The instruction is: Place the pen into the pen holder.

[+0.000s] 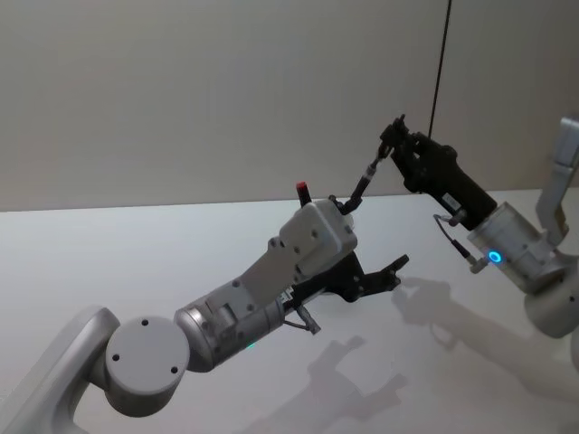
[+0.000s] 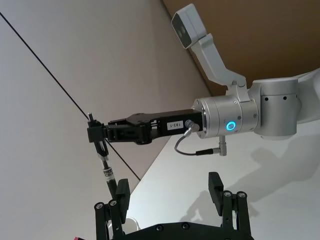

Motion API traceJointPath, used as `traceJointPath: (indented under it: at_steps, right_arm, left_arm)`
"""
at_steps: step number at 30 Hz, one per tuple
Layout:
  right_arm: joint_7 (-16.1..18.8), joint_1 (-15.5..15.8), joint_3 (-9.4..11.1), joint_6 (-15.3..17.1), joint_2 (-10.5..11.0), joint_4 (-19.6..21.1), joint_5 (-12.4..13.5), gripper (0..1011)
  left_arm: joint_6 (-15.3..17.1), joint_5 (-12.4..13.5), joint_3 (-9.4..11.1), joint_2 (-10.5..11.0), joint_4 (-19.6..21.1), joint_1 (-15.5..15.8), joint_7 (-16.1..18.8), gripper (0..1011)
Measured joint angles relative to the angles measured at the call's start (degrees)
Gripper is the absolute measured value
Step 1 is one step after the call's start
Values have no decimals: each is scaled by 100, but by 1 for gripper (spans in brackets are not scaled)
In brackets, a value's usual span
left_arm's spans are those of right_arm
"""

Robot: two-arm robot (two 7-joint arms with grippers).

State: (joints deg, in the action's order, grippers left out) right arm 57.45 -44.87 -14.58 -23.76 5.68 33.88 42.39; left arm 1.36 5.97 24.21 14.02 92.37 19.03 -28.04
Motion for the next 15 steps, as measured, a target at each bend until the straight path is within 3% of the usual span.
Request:
traceJointPath:
  at_steps: [15]
  right_arm:
    - [149, -506, -120, -441, -248, -1101, 16, 131]
  left_arm:
    - [0, 0, 0, 0, 0, 0, 0, 1000]
